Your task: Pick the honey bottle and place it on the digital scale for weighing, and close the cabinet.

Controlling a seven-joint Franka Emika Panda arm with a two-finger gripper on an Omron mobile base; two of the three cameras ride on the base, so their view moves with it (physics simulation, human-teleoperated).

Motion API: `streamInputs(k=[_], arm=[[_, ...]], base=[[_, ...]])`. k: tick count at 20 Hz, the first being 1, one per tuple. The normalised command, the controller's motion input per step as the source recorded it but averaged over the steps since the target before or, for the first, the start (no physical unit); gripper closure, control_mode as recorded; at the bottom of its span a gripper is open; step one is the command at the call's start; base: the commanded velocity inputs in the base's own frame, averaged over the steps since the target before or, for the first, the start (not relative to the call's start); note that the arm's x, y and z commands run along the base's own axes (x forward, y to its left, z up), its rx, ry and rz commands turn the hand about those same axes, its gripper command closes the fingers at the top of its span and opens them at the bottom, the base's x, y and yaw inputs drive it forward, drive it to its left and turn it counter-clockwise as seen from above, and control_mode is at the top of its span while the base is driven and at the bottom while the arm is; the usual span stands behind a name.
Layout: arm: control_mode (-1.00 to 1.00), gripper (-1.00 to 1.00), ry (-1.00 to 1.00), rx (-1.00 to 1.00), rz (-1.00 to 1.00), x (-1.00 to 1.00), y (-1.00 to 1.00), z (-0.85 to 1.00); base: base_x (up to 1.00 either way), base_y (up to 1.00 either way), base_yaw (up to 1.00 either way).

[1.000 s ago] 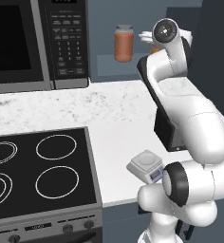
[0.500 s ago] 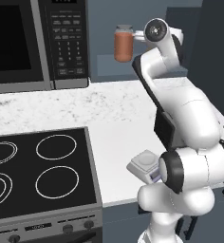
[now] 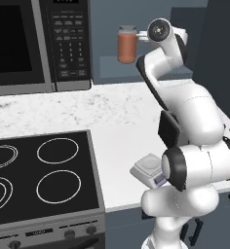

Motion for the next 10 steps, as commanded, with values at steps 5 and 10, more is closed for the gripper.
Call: streamInputs(k=[5, 10], arm=[[-1.0, -1.0, 0.02, 0.0, -0.01, 0.07, -0.11, -0.18], [-1.0, -1.0, 0.01, -0.03, -0.01, 0.25, 0.01, -0.18]], base=[[0.0, 0.0, 0.0], [0.0, 0.0, 0.0]])
